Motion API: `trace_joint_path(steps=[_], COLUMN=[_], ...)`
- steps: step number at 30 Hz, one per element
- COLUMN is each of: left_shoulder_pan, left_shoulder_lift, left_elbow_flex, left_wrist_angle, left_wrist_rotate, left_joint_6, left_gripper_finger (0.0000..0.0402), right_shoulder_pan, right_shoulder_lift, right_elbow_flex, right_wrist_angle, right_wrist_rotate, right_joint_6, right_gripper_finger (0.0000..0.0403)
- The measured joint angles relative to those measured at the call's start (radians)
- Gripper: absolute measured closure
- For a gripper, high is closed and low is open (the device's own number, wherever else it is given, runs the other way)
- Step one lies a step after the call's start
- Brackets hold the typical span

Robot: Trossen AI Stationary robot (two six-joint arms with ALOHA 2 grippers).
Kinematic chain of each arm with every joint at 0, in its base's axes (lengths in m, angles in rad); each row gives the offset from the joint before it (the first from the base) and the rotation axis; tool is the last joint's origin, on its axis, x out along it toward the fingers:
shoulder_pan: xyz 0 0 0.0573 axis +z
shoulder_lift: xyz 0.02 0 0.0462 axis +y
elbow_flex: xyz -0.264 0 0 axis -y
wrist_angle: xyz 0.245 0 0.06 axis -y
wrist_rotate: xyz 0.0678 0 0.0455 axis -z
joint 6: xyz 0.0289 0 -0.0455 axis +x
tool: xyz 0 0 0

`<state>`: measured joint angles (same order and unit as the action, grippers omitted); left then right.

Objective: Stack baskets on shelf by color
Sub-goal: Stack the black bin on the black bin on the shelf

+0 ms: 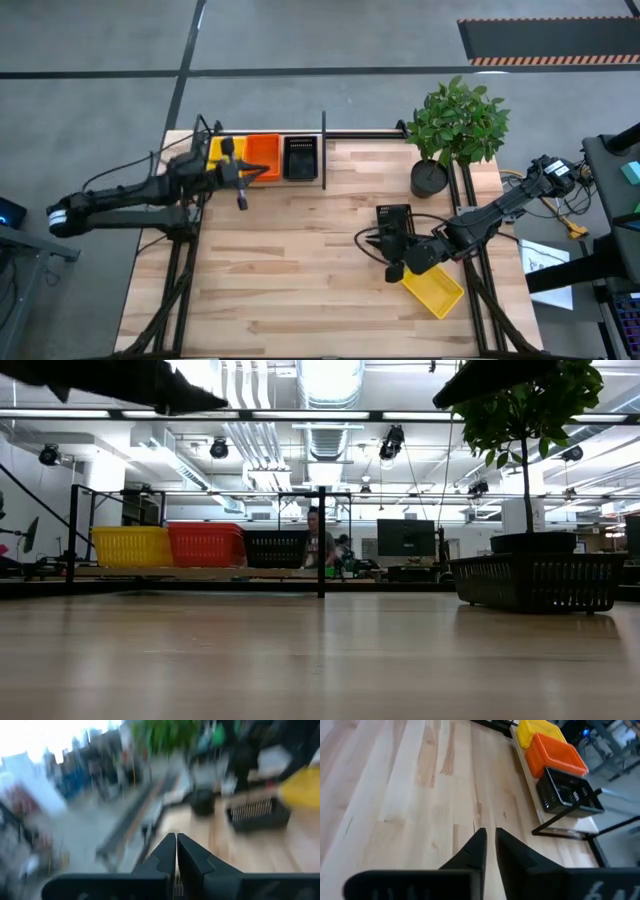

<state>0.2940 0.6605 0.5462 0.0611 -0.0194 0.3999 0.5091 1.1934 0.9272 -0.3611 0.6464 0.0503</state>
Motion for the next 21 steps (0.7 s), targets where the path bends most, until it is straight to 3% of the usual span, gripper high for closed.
trace_joint_path(steps=[4, 9, 13, 21], left_shoulder_pan=[-0.061, -0.066, -0.066, -0.066], left_shoulder_lift=[-0.001, 0.03, 0.047, 0.057], left_elbow_flex=[-0.148, -0.25, -0.278, -0.278], left_wrist_angle=[0.365, 0.642, 0.726, 0.737], left_wrist_rotate=[0.0, -0.001, -0.001, -0.005], left_joint_6=[0.071, 0.087, 0.087, 0.085], left_gripper_finger=[0.0401, 0.0401, 0.0402, 0.0402], right_shoulder_pan=[-0.019, -0.069, -0.109, -0.157], right_shoulder_lift=[0.0, 0.0, 0.0, 0.0], right_elbow_flex=[0.0, 0.0, 0.0, 0.0], right_wrist_angle=[-0.001, 0.0, -0.017, -0.095], right_wrist_rotate=[-0.007, -0.084, -0.141, -0.214], right_joint_6=[0.071, 0.142, 0.149, 0.154], right_gripper_finger=[0.0339, 0.0294, 0.0269, 0.0248])
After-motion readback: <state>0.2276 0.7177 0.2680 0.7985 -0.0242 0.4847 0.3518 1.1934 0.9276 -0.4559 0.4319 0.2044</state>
